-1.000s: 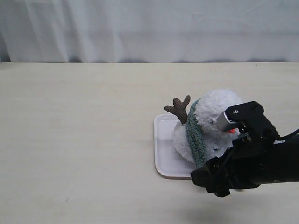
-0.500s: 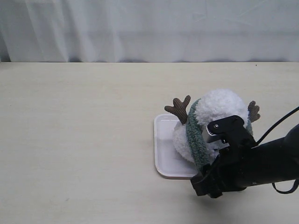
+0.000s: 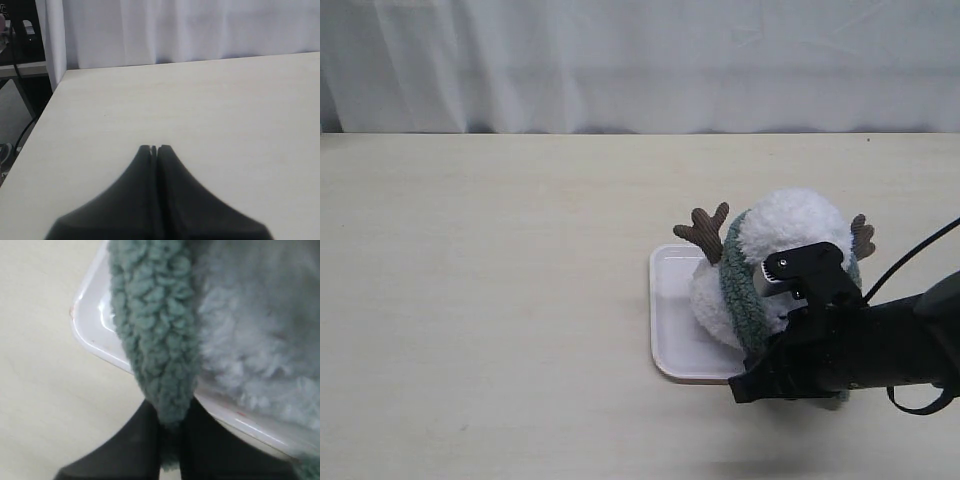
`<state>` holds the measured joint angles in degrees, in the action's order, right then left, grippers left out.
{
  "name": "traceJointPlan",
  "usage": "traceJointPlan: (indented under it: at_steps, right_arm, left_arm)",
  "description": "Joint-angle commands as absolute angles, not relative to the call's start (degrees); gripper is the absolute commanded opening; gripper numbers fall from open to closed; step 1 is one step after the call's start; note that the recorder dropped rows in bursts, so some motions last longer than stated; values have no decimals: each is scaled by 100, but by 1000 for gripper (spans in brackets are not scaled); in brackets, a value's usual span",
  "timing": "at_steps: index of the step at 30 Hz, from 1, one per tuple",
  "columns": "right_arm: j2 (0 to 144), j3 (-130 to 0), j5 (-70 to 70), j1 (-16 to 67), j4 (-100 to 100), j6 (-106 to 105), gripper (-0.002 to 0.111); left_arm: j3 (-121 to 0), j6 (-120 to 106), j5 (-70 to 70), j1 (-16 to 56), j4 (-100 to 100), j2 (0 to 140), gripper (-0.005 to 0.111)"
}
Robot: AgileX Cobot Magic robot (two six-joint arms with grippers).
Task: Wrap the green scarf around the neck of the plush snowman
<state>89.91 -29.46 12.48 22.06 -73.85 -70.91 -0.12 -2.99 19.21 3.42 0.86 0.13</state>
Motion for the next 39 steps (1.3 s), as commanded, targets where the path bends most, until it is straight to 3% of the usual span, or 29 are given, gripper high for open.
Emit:
traceJointPlan:
  at_steps: [1,14,25,39]
  right_arm:
    - [8938,-2924,1630,2219,-7410,-7342,4]
    - [7476,-2924,2201,2219,-7335,-7434,4]
    - [6514,-2952,2215,2219,-5762,-5947,4]
    - [6427,-3363,2905,2219,-5433,-5453,4]
  left_arm:
    - [0,-283,1859,384,85,0,0]
    - [0,-283,1849,384,85,0,0]
    - [0,-283,1849,384,85,0,0]
    - [0,-283,1861,384,85,0,0]
